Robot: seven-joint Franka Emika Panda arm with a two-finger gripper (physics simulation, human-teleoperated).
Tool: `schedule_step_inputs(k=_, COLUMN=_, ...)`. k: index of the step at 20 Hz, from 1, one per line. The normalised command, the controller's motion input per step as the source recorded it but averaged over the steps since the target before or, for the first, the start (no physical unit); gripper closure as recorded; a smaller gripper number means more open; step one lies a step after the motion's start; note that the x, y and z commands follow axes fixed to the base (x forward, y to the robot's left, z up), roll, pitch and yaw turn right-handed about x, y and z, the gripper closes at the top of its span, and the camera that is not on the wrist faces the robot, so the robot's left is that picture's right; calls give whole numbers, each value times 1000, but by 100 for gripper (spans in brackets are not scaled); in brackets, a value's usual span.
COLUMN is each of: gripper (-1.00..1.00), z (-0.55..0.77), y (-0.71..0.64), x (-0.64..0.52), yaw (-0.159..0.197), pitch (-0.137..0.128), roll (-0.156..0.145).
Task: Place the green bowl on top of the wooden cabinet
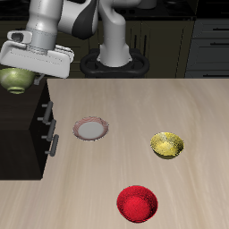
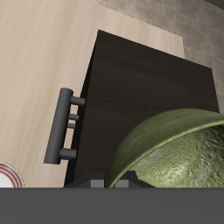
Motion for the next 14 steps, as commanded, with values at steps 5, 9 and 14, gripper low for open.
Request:
schedule_step_inputs(k=5, gripper=-100, z=-34, y=-63, x=-26, yaw=1, pitch=14, roll=-19)
schedule_step_inputs(k=9, gripper=-100, z=-15, y=0, x=13, yaw=1, pitch=6, roll=1)
schedule_step_inputs(k=14, gripper=-100, z=-4, y=67, x=58, yaw=8, pitch=6, roll=13)
